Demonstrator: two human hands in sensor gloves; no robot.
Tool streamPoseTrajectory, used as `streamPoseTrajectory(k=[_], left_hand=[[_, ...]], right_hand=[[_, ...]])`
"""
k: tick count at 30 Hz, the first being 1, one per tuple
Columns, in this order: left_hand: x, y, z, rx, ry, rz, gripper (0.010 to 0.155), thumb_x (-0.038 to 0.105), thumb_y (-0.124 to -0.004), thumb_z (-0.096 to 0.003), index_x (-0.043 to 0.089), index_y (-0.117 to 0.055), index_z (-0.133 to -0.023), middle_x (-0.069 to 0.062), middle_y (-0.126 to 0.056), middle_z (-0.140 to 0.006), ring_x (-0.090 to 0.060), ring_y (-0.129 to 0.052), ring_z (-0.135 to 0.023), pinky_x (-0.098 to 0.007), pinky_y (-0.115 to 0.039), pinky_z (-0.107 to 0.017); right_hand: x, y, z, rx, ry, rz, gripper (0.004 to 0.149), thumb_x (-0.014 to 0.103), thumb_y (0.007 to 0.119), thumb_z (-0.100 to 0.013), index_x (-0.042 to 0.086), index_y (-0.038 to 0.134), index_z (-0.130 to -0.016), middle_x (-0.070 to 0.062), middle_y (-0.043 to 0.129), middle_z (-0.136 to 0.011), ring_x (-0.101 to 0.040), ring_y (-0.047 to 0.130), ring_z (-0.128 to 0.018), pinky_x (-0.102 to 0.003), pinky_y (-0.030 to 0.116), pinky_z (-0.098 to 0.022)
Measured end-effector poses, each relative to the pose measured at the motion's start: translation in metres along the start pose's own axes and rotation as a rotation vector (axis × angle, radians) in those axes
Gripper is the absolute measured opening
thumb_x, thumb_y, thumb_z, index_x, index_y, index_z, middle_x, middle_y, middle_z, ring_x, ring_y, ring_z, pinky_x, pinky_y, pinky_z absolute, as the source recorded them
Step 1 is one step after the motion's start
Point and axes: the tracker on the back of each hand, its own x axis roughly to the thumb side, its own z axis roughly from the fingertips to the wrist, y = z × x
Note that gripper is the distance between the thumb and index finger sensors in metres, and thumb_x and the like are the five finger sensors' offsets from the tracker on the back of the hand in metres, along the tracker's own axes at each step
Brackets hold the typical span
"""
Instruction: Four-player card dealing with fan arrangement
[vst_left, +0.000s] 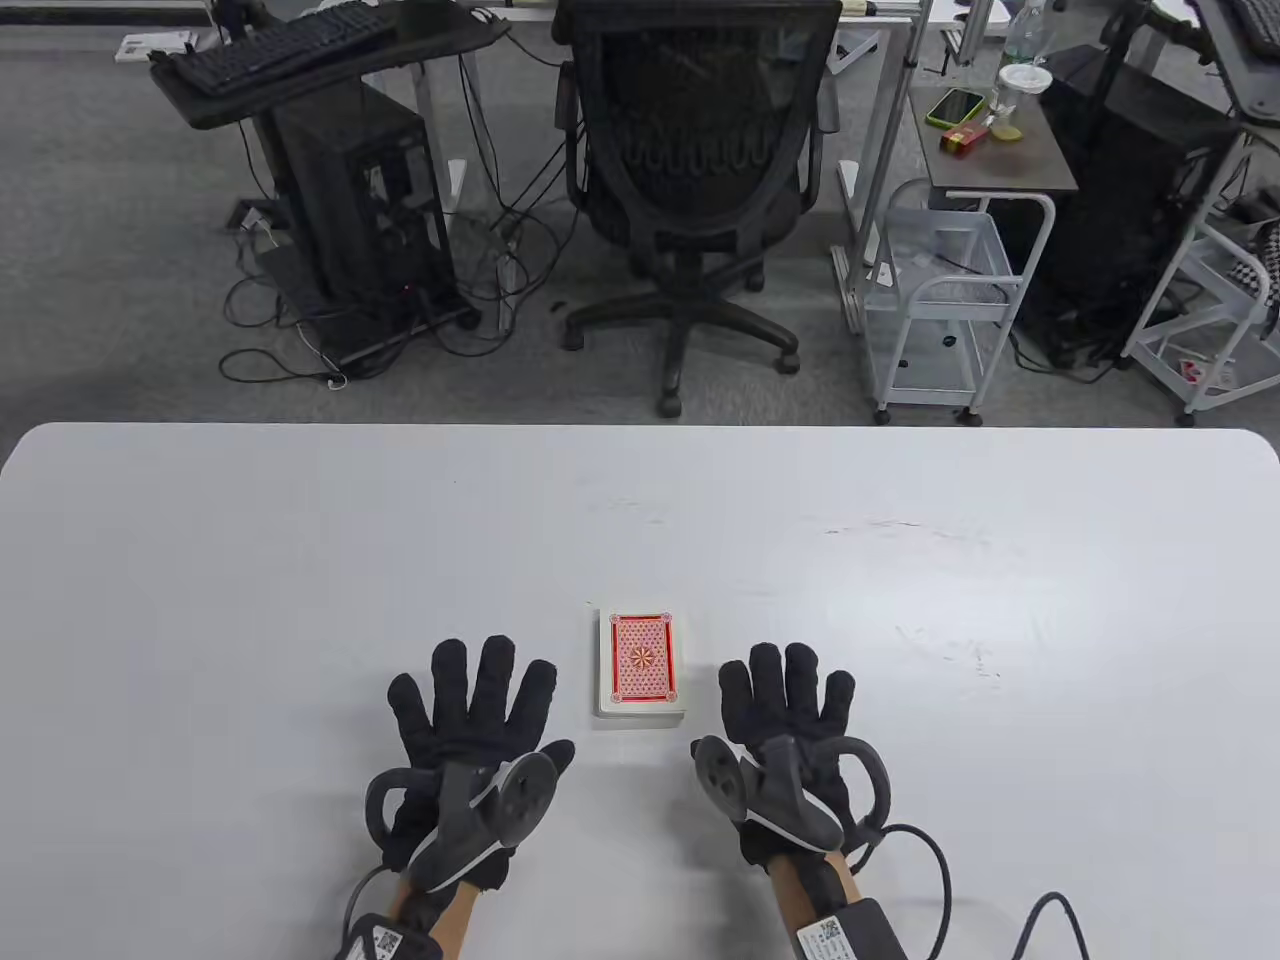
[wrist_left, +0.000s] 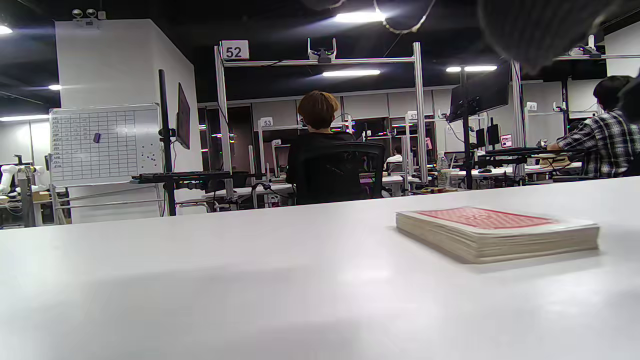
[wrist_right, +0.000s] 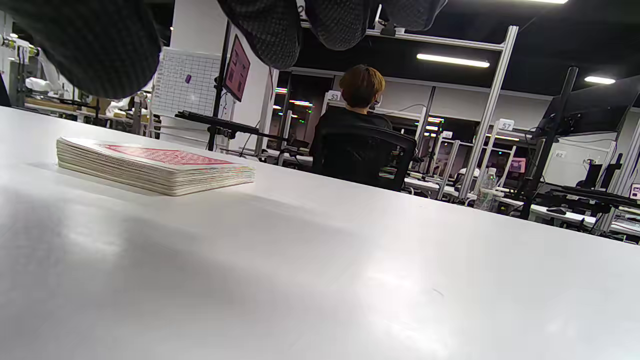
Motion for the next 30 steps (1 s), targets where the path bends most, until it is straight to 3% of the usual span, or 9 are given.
streamPoseTrajectory(k=[17, 24, 30], left_hand=[[-0.001, -0.004, -0.002, -0.051, 0.02, 0.078, 0.076, 0.066, -0.07, -0.0468, 0.039, -0.04, -0.111, -0.001, -0.031, -0.123, -0.051, -0.032, -0.111, -0.076, -0.033, -0.07], [0.004, -0.019, -0.018, -0.223, 0.03, 0.157, 0.072, 0.062, -0.069, -0.0487, 0.038, -0.042, -0.111, -0.001, -0.038, -0.122, -0.049, -0.043, -0.11, -0.071, -0.042, -0.072], [0.014, -0.024, -0.058, -0.445, 0.062, 0.269, 0.072, 0.063, -0.068, -0.0498, 0.039, -0.039, -0.112, 0.0, -0.038, -0.122, -0.046, -0.046, -0.112, -0.067, -0.046, -0.076]], right_hand=[[-0.002, -0.006, 0.001, 0.047, -0.011, -0.064, 0.082, 0.059, 0.071, -0.054, 0.013, 0.038, -0.114, -0.023, 0.027, -0.114, -0.061, 0.024, -0.102, -0.075, 0.021, -0.06], [-0.009, -0.012, -0.007, 0.154, -0.03, -0.162, 0.081, 0.058, 0.071, -0.055, 0.013, 0.039, -0.114, -0.023, 0.03, -0.114, -0.061, 0.027, -0.103, -0.076, 0.024, -0.061], [-0.024, -0.015, -0.037, 0.282, -0.012, -0.348, 0.081, 0.057, 0.07, -0.056, 0.012, 0.037, -0.114, -0.024, 0.032, -0.114, -0.061, 0.034, -0.103, -0.076, 0.031, -0.062]])
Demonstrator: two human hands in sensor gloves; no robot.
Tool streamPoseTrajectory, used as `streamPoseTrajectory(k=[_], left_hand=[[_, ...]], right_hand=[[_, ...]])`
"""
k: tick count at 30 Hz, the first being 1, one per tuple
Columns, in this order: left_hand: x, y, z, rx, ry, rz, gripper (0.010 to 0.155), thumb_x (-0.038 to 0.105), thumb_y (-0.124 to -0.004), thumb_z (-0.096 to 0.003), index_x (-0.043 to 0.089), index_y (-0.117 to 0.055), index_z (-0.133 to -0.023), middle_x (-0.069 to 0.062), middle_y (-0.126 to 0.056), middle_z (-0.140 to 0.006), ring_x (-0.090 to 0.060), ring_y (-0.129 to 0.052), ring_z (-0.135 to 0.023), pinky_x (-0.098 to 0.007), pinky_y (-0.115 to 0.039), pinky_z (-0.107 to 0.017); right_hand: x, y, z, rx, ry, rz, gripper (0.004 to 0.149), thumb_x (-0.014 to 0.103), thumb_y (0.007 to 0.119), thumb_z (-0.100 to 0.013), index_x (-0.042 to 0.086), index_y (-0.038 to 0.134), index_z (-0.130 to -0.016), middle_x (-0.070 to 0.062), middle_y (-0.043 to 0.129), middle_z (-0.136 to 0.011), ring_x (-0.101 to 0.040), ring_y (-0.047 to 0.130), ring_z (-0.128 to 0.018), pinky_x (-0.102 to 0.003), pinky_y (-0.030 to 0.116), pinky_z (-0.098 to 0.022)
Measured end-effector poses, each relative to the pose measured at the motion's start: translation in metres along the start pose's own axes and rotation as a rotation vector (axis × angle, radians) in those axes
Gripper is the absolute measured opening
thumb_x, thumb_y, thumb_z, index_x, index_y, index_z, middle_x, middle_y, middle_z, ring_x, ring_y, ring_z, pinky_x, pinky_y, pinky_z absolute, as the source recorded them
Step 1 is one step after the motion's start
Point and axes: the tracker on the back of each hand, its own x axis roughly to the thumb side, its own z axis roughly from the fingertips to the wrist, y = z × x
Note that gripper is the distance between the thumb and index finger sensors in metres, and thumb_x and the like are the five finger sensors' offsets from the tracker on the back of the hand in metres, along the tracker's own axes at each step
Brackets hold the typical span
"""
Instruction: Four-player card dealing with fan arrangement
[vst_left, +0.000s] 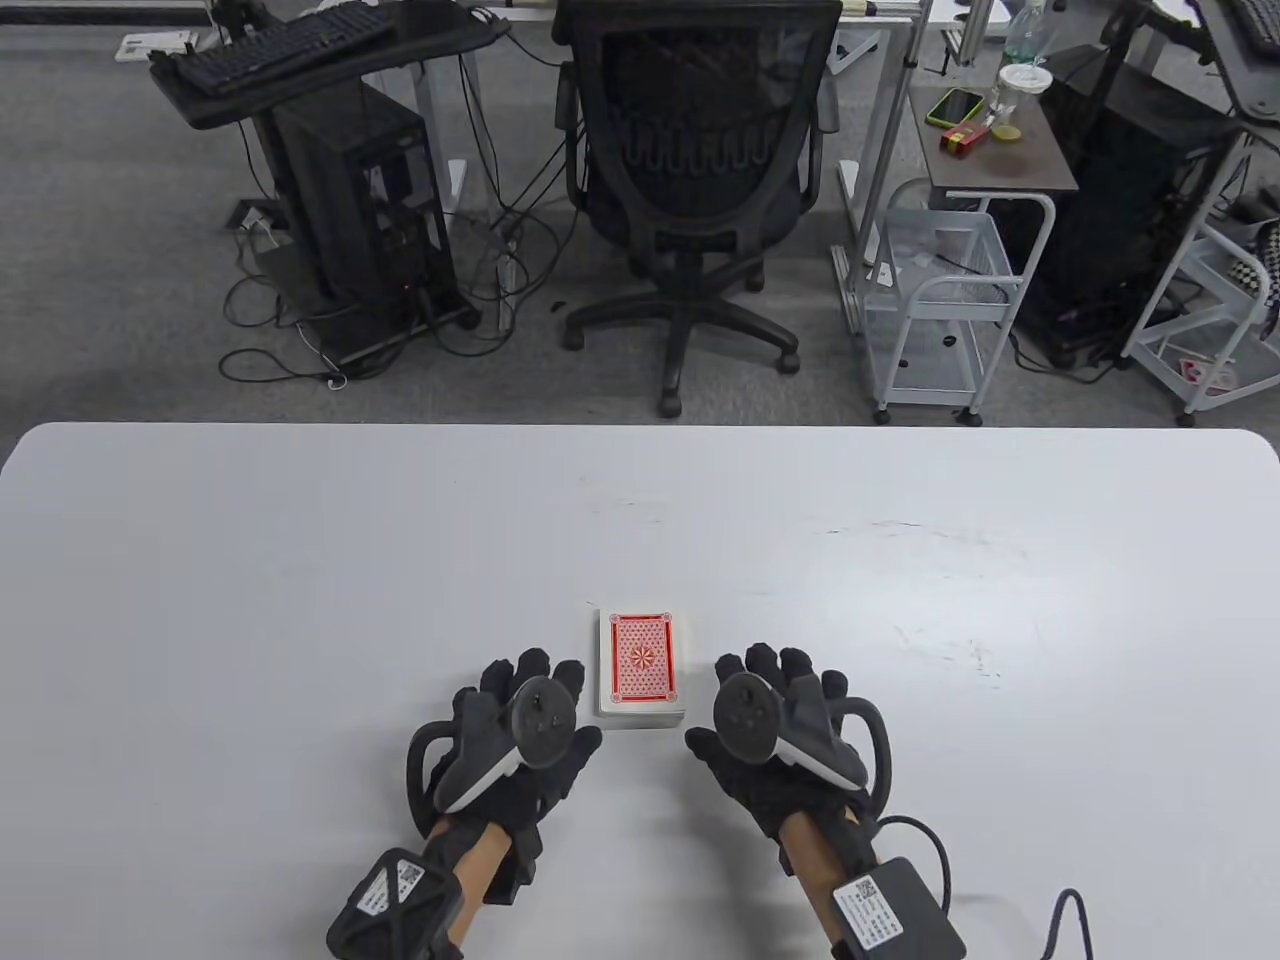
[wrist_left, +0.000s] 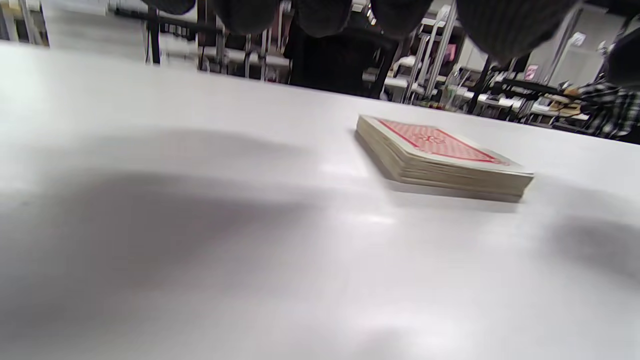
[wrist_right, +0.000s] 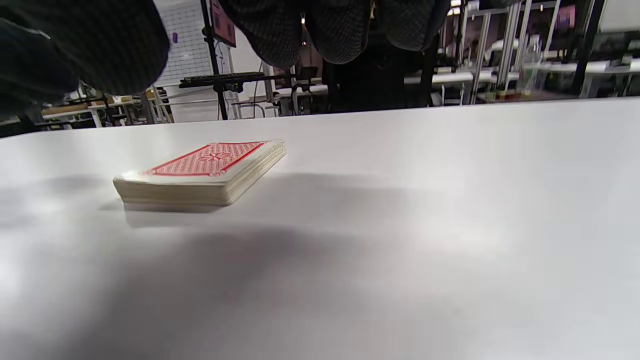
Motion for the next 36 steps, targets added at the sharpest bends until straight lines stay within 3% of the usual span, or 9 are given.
streamPoseTrajectory(k=[4, 11, 16, 23, 33, 36], left_hand=[[0.007, 0.003, -0.031, -0.13, 0.047, 0.116, 0.074, 0.063, -0.066, -0.0508, 0.036, -0.035, -0.113, -0.003, -0.04, -0.122, -0.046, -0.051, -0.11, -0.065, -0.05, -0.075], [0.006, -0.006, -0.081, -0.367, 0.283, 0.436, 0.079, 0.063, -0.063, -0.0543, 0.023, -0.029, -0.113, -0.011, -0.052, -0.116, -0.041, -0.078, -0.096, -0.055, -0.071, -0.068], [0.004, -0.005, -0.095, -0.394, 0.405, 0.557, 0.082, 0.063, -0.064, -0.0561, 0.015, -0.029, -0.113, -0.014, -0.058, -0.113, -0.04, -0.084, -0.089, -0.048, -0.082, -0.061], [-0.002, -0.008, -0.103, -0.44, 0.514, 0.691, 0.084, 0.061, -0.065, -0.0581, 0.005, -0.032, -0.111, -0.013, -0.07, -0.105, -0.039, -0.09, -0.084, -0.043, -0.089, -0.053], [-0.014, -0.026, -0.109, -0.497, 0.533, 0.796, 0.074, 0.061, -0.068, -0.0586, 0.011, -0.044, -0.109, 0.001, -0.07, -0.095, -0.029, -0.087, -0.073, -0.048, -0.08, -0.059], [-0.013, -0.033, -0.11, -0.528, 0.525, 0.877, 0.064, 0.06, -0.069, -0.0583, 0.017, -0.057, -0.105, 0.005, -0.073, -0.087, -0.026, -0.086, -0.071, -0.048, -0.08, -0.061]], right_hand=[[-0.01, -0.003, -0.026, 0.084, 0.024, -0.215, 0.078, 0.055, 0.068, -0.058, 0.009, 0.037, -0.113, -0.026, 0.036, -0.112, -0.06, 0.047, -0.1, -0.074, 0.039, -0.062], [-0.022, 0.02, -0.07, 0.3, 0.129, -0.752, 0.08, 0.054, 0.064, -0.061, 0.001, 0.031, -0.112, -0.034, 0.037, -0.107, -0.062, 0.062, -0.091, -0.069, 0.057, -0.058], [-0.022, 0.029, -0.083, 0.348, 0.231, -0.919, 0.082, 0.054, 0.063, -0.062, -0.005, 0.034, -0.11, -0.039, 0.044, -0.102, -0.06, 0.068, -0.087, -0.067, 0.062, -0.057], [-0.016, 0.027, -0.09, 0.393, 0.261, -0.94, 0.084, 0.055, 0.063, -0.063, -0.008, 0.032, -0.11, -0.041, 0.044, -0.102, -0.063, 0.066, -0.086, -0.068, 0.066, -0.054], [-0.016, 0.025, -0.092, 0.384, 0.265, -0.887, 0.083, 0.054, 0.063, -0.063, -0.009, 0.034, -0.109, -0.039, 0.049, -0.101, -0.061, 0.07, -0.084, -0.068, 0.066, -0.054], [-0.015, 0.025, -0.094, 0.382, 0.238, -0.848, 0.082, 0.053, 0.064, -0.063, -0.008, 0.035, -0.11, -0.038, 0.05, -0.101, -0.059, 0.071, -0.083, -0.068, 0.065, -0.054]])
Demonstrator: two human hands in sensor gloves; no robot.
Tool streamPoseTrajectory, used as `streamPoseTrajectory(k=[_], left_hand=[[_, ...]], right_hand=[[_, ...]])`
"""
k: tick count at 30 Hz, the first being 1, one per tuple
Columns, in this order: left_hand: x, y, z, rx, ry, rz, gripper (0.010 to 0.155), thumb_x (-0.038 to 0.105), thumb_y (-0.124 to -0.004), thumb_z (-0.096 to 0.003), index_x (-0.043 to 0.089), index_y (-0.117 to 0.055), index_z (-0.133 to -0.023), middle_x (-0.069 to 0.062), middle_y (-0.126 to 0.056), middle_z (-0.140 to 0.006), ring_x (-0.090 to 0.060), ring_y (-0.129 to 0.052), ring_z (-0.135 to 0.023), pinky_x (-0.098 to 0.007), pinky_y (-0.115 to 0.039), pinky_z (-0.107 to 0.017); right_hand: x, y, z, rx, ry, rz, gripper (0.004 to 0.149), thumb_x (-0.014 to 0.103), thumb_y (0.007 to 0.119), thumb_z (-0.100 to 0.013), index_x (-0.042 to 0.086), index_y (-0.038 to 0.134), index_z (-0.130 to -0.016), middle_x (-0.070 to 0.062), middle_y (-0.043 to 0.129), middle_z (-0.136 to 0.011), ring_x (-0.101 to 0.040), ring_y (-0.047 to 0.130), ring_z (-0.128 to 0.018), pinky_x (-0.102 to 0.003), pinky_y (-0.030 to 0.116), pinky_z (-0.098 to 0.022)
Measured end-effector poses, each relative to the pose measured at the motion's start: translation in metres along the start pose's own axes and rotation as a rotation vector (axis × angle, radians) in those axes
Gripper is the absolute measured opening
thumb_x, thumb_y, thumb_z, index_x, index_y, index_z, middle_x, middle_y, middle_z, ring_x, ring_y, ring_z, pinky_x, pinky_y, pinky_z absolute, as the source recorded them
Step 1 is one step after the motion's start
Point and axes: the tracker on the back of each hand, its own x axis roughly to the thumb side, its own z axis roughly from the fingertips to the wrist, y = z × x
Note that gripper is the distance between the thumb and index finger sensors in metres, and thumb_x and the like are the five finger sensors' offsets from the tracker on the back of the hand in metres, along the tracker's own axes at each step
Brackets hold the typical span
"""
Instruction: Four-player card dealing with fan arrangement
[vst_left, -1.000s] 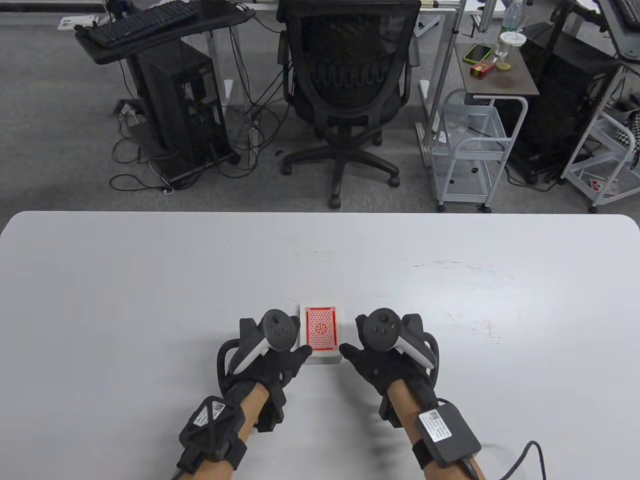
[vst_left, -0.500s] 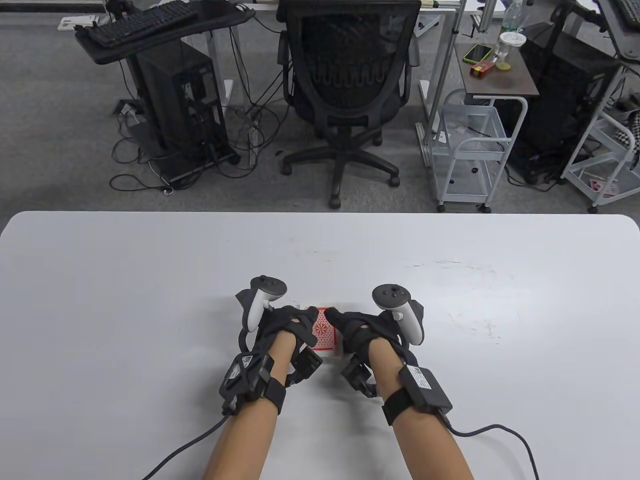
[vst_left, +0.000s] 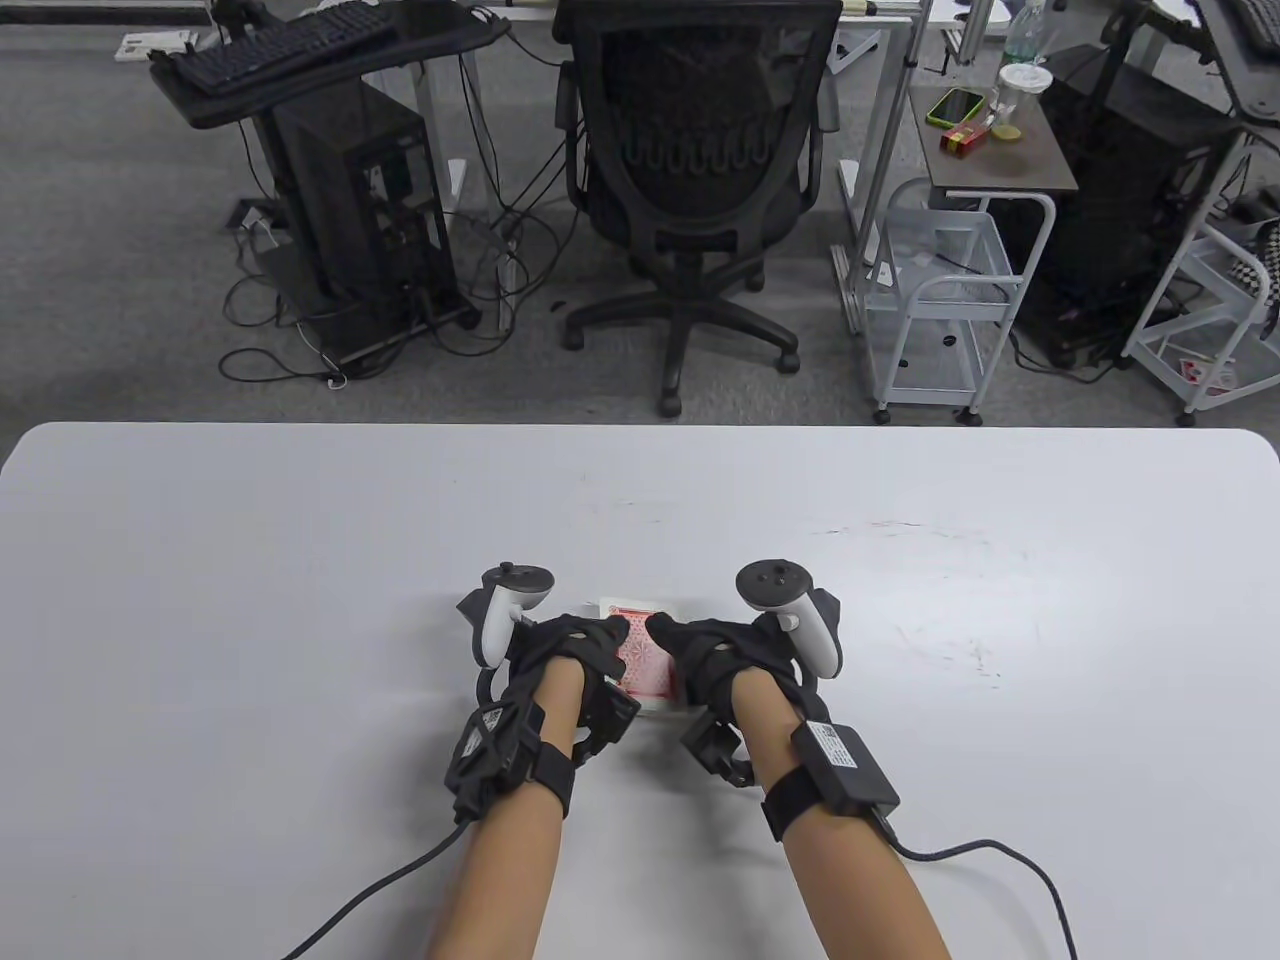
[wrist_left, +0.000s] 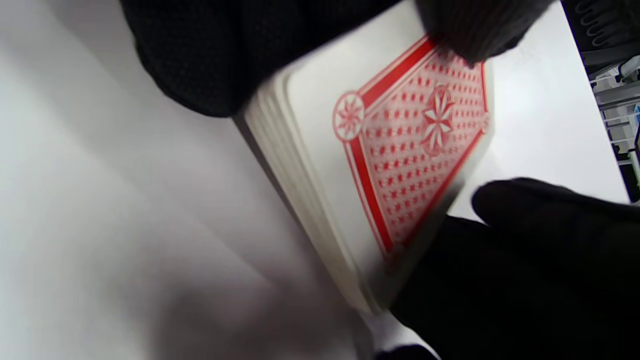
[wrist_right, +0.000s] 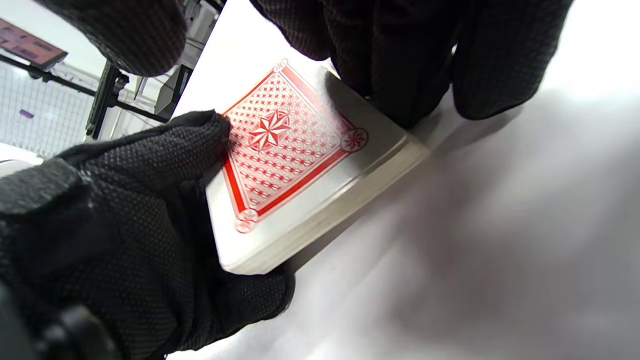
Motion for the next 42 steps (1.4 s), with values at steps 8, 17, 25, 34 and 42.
streamPoseTrajectory(k=[8, 17, 25, 34, 42], left_hand=[[-0.016, -0.02, -0.008, -0.216, -0.14, 0.274, 0.054, 0.056, -0.062, -0.0617, 0.026, -0.047, -0.103, 0.003, -0.054, -0.098, -0.027, -0.082, -0.081, -0.046, -0.08, -0.066], [-0.015, -0.025, 0.018, -0.243, -0.376, 0.351, 0.052, 0.048, -0.06, -0.0605, 0.024, -0.04, -0.102, 0.0, -0.047, -0.097, -0.036, -0.079, -0.088, -0.055, -0.081, -0.061], [-0.028, -0.01, 0.064, -0.258, -0.563, 0.493, 0.049, 0.048, -0.071, -0.058, 0.03, -0.05, -0.099, 0.002, -0.053, -0.101, -0.036, -0.088, -0.085, -0.05, -0.089, -0.053], [-0.075, -0.008, 0.082, -0.408, -0.669, 0.61, 0.057, 0.048, -0.077, -0.0552, 0.027, -0.056, -0.104, -0.001, -0.077, -0.101, -0.034, -0.094, -0.083, -0.049, -0.088, -0.054], [-0.113, -0.013, 0.064, -0.438, -0.61, 0.767, 0.058, 0.048, -0.079, -0.0533, 0.024, -0.059, -0.102, 0.0, -0.081, -0.098, -0.033, -0.097, -0.079, -0.048, -0.09, -0.051]], right_hand=[[-0.01, 0.001, -0.002, 0.011, -0.064, -0.006, 0.081, 0.053, 0.062, -0.063, -0.005, 0.033, -0.11, -0.034, 0.051, -0.101, -0.053, 0.076, -0.08, -0.063, 0.068, -0.053], [-0.013, -0.003, 0.02, -0.043, -0.066, -0.122, 0.085, 0.053, 0.066, -0.062, -0.007, 0.028, -0.109, -0.036, 0.047, -0.1, -0.045, 0.079, -0.077, -0.059, 0.071, -0.051], [0.005, -0.003, 0.062, -0.137, -0.242, -0.179, 0.066, 0.036, 0.084, -0.055, 0.006, 0.053, -0.104, -0.013, 0.07, -0.09, -0.021, 0.09, -0.056, -0.054, 0.074, -0.05], [0.007, 0.019, 0.098, -0.188, -0.363, -0.009, 0.056, 0.043, 0.089, -0.05, 0.021, 0.072, -0.099, -0.006, 0.073, -0.087, -0.019, 0.092, -0.055, -0.057, 0.071, -0.054], [-0.007, 0.041, 0.087, -0.153, -0.432, -0.138, 0.065, 0.036, 0.09, -0.05, 0.004, 0.065, -0.1, -0.003, 0.09, -0.073, -0.015, 0.106, -0.044, -0.054, 0.075, -0.053]])
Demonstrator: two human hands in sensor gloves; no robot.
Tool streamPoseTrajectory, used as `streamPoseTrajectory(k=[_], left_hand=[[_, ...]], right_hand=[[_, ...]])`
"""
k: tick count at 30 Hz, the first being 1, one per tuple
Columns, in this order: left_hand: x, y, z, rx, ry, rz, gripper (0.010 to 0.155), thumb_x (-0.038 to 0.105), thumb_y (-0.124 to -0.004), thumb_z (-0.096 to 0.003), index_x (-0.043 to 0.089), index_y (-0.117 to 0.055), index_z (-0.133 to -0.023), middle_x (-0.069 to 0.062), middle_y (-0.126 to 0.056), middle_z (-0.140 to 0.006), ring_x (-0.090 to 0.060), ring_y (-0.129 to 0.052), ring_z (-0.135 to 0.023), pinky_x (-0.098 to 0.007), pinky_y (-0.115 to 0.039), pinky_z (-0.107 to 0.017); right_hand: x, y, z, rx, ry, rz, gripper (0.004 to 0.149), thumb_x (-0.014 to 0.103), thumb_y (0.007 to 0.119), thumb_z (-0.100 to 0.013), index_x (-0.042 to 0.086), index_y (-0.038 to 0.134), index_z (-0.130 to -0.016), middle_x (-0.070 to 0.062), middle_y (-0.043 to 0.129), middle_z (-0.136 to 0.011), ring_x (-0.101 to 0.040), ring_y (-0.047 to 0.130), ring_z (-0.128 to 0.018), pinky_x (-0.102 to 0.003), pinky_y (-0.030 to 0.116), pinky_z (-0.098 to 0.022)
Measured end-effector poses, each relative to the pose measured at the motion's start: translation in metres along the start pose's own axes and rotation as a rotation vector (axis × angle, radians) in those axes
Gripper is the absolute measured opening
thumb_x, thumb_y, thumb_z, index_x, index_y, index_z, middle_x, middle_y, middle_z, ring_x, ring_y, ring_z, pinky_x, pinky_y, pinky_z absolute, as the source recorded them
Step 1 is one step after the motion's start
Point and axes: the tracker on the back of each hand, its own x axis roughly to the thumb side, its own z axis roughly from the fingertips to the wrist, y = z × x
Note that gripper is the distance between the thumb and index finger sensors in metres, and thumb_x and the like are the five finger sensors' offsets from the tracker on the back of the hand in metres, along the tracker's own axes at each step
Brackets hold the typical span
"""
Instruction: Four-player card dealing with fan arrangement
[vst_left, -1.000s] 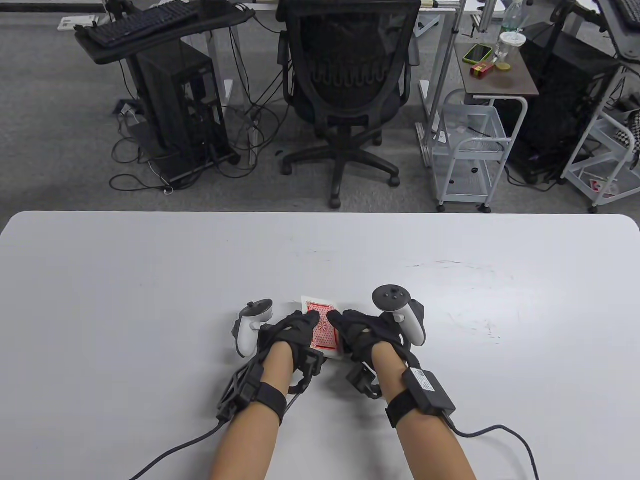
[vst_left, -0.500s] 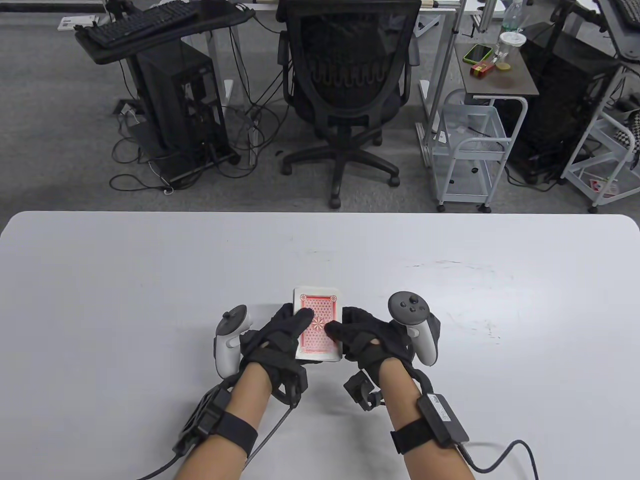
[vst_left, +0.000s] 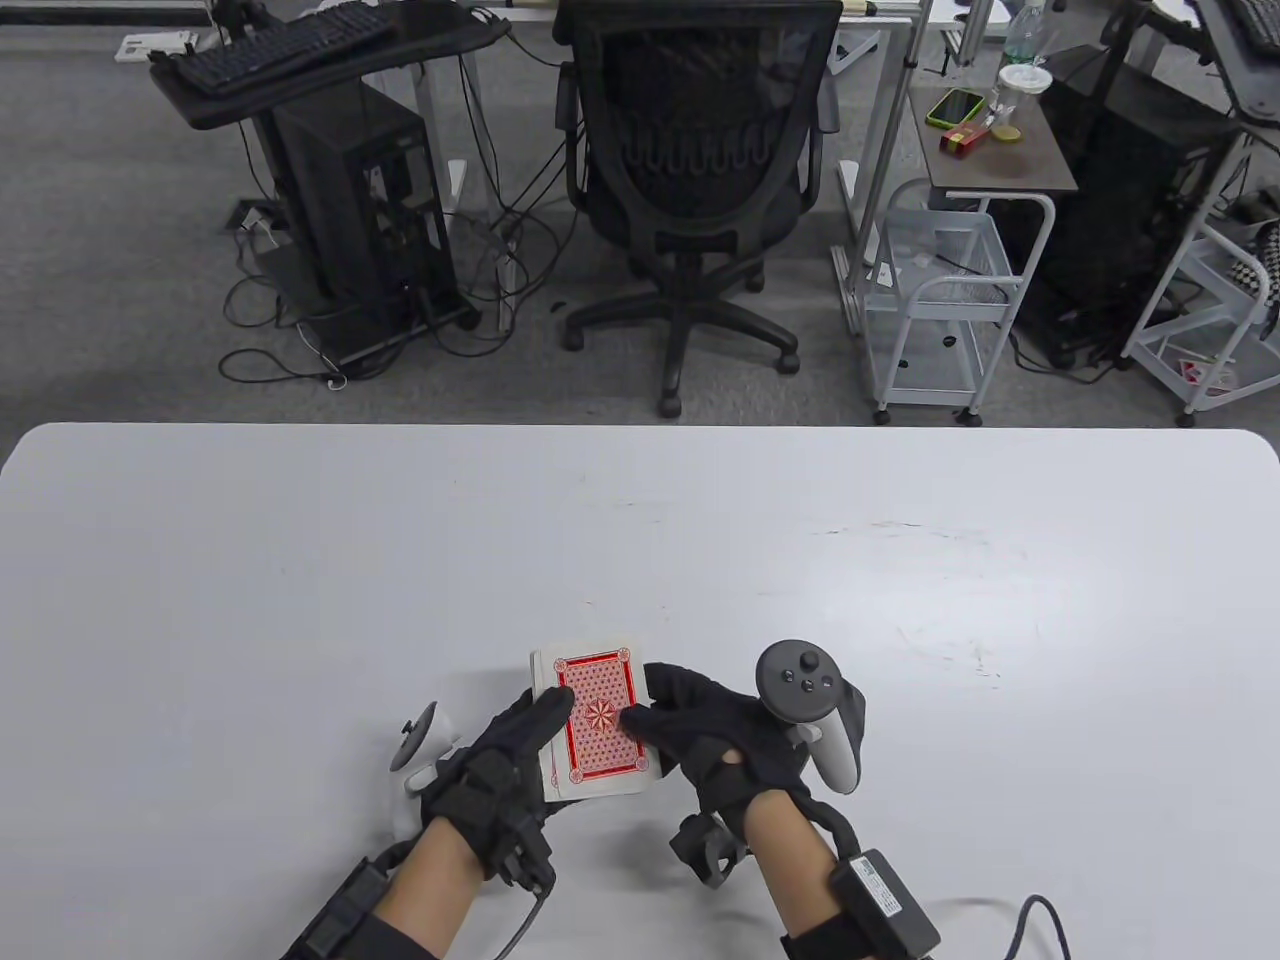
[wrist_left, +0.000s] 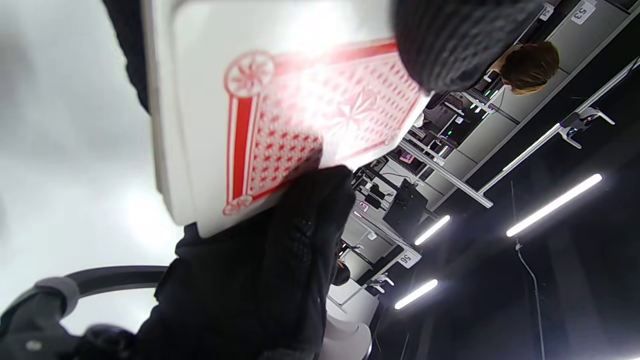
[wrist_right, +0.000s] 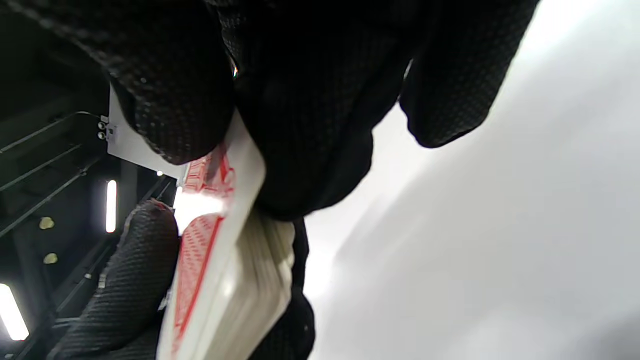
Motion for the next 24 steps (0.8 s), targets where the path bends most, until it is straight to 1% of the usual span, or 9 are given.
streamPoseTrajectory(k=[3, 5, 8, 11, 15, 18, 20, 23, 24], left_hand=[[0.002, 0.009, -0.001, 0.025, 0.008, -0.001, 0.058, 0.048, -0.079, -0.0532, 0.024, -0.06, -0.102, 0.0, -0.081, -0.097, -0.033, -0.098, -0.079, -0.047, -0.09, -0.051], [0.003, 0.013, -0.002, 0.042, 0.028, -0.011, 0.058, 0.048, -0.078, -0.0539, 0.023, -0.059, -0.102, 0.0, -0.081, -0.098, -0.032, -0.098, -0.079, -0.047, -0.091, -0.051], [0.008, 0.023, -0.001, 0.092, 0.037, -0.063, 0.057, 0.048, -0.077, -0.0545, 0.024, -0.058, -0.103, 0.0, -0.08, -0.098, -0.032, -0.097, -0.08, -0.046, -0.09, -0.052], [0.011, 0.037, 0.003, 0.188, 0.052, -0.098, 0.057, 0.048, -0.077, -0.0548, 0.023, -0.058, -0.103, 0.0, -0.08, -0.098, -0.032, -0.097, -0.079, -0.046, -0.09, -0.052], [0.016, 0.047, 0.004, 0.232, 0.047, -0.095, 0.057, 0.048, -0.077, -0.0551, 0.023, -0.058, -0.103, 0.0, -0.08, -0.099, -0.032, -0.097, -0.08, -0.046, -0.09, -0.052], [0.017, 0.052, 0.004, 0.25, 0.043, -0.099, 0.057, 0.048, -0.077, -0.0551, 0.023, -0.057, -0.103, -0.001, -0.08, -0.099, -0.032, -0.097, -0.08, -0.046, -0.09, -0.052], [0.017, 0.053, 0.004, 0.25, 0.045, -0.097, 0.057, 0.048, -0.077, -0.0551, 0.023, -0.058, -0.103, -0.001, -0.08, -0.099, -0.032, -0.097, -0.08, -0.046, -0.09, -0.052], [0.017, 0.054, 0.003, 0.25, 0.05, -0.106, 0.057, 0.048, -0.077, -0.055, 0.023, -0.058, -0.103, -0.001, -0.08, -0.099, -0.032, -0.097, -0.08, -0.046, -0.09, -0.052], [0.017, 0.054, 0.003, 0.25, 0.055, -0.112, 0.057, 0.048, -0.077, -0.0551, 0.023, -0.058, -0.103, -0.001, -0.08, -0.099, -0.032, -0.097, -0.08, -0.046, -0.09, -0.052]], right_hand=[[-0.011, 0.001, -0.004, 0.0, 0.02, -0.077, 0.063, 0.032, 0.09, -0.05, 0.001, 0.065, -0.098, -0.003, 0.091, -0.072, -0.017, 0.107, -0.044, -0.054, 0.076, -0.052], [-0.017, 0.0, -0.007, 0.021, 0.051, -0.142, 0.064, 0.03, 0.088, -0.051, -0.003, 0.061, -0.099, -0.003, 0.09, -0.073, -0.018, 0.106, -0.046, -0.053, 0.076, -0.052], [-0.021, -0.007, -0.013, -0.001, 0.059, -0.123, 0.064, 0.03, 0.088, -0.051, -0.002, 0.06, -0.1, -0.003, 0.089, -0.074, -0.018, 0.104, -0.043, -0.052, 0.076, -0.051], [-0.018, -0.022, -0.029, -0.05, 0.066, -0.018, 0.067, 0.029, 0.084, -0.054, -0.001, 0.051, -0.104, -0.005, 0.083, -0.077, -0.018, 0.098, -0.042, -0.055, 0.073, -0.05], [-0.014, -0.036, -0.053, -0.159, 0.095, 0.168, 0.071, 0.03, 0.083, -0.054, -0.003, 0.047, -0.104, -0.006, 0.081, -0.077, -0.013, 0.1, -0.035, -0.052, 0.077, -0.046], [-0.015, -0.038, -0.084, -0.164, 0.152, 0.353, 0.072, 0.031, 0.083, -0.054, -0.004, 0.045, -0.104, -0.005, 0.081, -0.077, -0.011, 0.101, -0.031, -0.051, 0.079, -0.045], [-0.016, -0.038, -0.101, -0.191, 0.195, 0.454, 0.073, 0.032, 0.083, -0.053, -0.004, 0.045, -0.104, -0.005, 0.082, -0.075, -0.01, 0.103, -0.028, -0.049, 0.081, -0.044], [-0.02, -0.035, -0.125, -0.181, 0.252, 0.529, 0.074, 0.033, 0.083, -0.053, -0.004, 0.045, -0.104, -0.005, 0.082, -0.074, -0.01, 0.103, -0.027, -0.048, 0.081, -0.044], [-0.02, -0.033, -0.133, -0.19, 0.276, 0.587, 0.074, 0.034, 0.084, -0.053, -0.004, 0.045, -0.104, -0.004, 0.083, -0.073, -0.01, 0.103, -0.027, -0.048, 0.082, -0.044]])
